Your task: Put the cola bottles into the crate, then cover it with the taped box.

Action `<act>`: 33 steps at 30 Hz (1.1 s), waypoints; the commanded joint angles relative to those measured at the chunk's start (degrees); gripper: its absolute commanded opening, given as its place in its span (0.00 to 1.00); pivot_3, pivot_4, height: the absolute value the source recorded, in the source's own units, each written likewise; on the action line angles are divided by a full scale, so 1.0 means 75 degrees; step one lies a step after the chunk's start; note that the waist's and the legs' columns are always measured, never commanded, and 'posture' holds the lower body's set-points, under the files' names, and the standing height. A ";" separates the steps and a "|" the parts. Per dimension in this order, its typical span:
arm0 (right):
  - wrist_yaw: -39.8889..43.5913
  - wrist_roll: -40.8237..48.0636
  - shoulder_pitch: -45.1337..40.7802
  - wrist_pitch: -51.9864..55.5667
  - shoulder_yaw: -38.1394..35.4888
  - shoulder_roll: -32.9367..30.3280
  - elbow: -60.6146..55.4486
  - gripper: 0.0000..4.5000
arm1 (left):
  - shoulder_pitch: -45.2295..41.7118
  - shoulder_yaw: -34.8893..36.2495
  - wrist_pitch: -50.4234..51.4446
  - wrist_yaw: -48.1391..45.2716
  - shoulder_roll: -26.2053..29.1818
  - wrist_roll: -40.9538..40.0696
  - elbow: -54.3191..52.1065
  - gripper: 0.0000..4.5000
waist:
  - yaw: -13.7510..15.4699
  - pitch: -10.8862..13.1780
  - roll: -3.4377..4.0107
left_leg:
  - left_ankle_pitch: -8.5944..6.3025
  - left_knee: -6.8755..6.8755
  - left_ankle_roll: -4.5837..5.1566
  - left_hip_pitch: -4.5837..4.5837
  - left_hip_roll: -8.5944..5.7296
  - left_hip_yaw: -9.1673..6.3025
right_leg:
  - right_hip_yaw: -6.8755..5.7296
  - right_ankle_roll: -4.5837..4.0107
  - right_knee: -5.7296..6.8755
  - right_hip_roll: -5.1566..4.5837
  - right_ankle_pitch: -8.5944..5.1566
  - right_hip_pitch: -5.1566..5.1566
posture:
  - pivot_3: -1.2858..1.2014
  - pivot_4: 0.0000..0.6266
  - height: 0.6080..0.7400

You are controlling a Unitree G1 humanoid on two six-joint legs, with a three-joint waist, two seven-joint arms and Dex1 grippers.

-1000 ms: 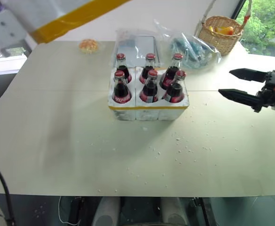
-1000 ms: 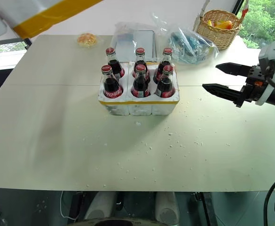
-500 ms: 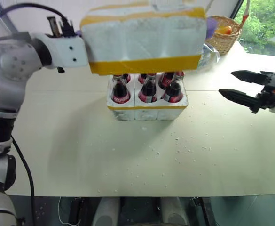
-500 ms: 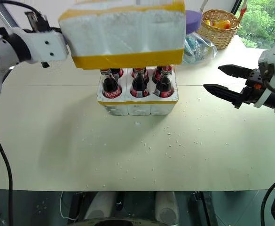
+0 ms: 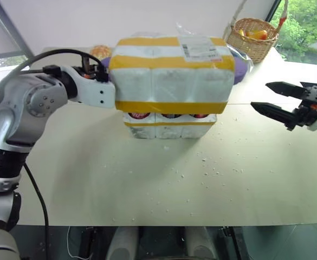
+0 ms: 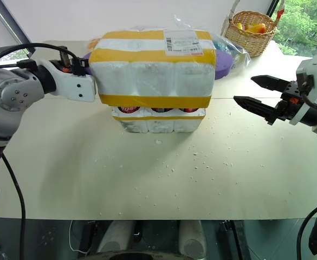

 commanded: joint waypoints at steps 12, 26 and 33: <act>0.0212 -0.0093 -0.0509 -0.0286 0.0059 -0.0048 0.0283 1.00 | 0.2640 0.2161 0.1253 -0.0893 0.0456 -0.1347 -0.2133 0.93 | -0.0020 0.0000 0.0002 | -0.0007 -0.0001 0.0011 0.0005 0.0022 0.0010 | 0.0006 -0.0006 -0.0002 0.0018 0.0003 -0.0001 | 0.52 0.24 0.98; 0.0860 -0.0261 -0.0943 -0.0238 0.0469 -0.0232 0.0884 1.00 | 0.2993 0.5744 0.9012 -0.3835 0.0812 -0.9673 -0.0939 0.93 | -0.0028 0.0001 0.0004 | -0.0007 0.0009 0.0011 0.0010 0.0059 0.0009 | 0.0007 -0.0030 -0.0010 0.0056 0.0017 0.0001 | 0.52 0.24 0.98; 0.1291 -0.0200 -0.0810 0.0045 0.0461 -0.0473 0.0721 1.00 | 0.2865 0.5162 0.8243 -0.4641 0.1746 -0.9616 0.0155 0.93 | -0.0121 0.0001 0.0009 | -0.0008 -0.0009 0.0011 0.0024 0.0076 0.0018 | 0.0012 -0.0045 -0.0013 0.0070 0.0020 0.0001 | 0.52 0.24 0.98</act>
